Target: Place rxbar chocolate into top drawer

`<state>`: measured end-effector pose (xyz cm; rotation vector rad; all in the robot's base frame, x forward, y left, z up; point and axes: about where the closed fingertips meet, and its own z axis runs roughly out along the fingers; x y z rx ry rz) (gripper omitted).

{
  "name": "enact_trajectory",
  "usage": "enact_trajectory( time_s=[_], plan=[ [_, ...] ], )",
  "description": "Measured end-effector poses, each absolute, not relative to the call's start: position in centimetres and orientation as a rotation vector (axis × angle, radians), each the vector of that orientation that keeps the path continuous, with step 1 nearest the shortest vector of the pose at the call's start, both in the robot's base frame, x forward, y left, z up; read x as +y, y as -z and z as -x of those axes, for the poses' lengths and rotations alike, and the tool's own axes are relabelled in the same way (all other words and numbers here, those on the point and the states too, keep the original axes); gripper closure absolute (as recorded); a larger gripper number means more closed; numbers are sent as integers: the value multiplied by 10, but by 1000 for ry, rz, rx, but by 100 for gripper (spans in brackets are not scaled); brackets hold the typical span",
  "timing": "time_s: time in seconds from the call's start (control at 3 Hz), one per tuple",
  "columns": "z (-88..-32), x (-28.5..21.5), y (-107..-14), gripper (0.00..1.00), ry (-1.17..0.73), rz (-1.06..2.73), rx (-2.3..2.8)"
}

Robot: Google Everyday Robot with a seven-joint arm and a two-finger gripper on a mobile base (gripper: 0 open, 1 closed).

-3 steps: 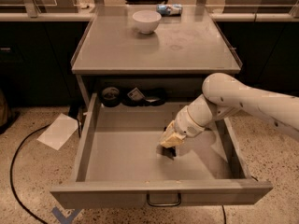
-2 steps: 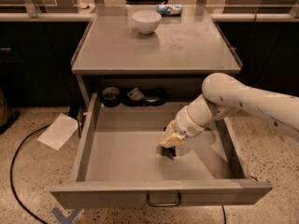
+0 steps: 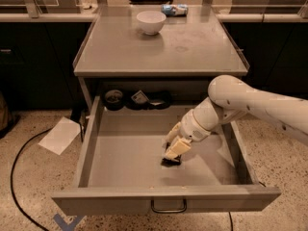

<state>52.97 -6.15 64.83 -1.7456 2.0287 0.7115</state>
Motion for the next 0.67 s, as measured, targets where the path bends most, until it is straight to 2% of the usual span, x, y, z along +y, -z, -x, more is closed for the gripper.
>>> enact_trajectory(
  time_s=[0.33,0.67],
  plan=[
    [-530,-61,-648,0,-712,1746,2029],
    [-530,-61,-648,0,-712,1746,2029]
  ],
)
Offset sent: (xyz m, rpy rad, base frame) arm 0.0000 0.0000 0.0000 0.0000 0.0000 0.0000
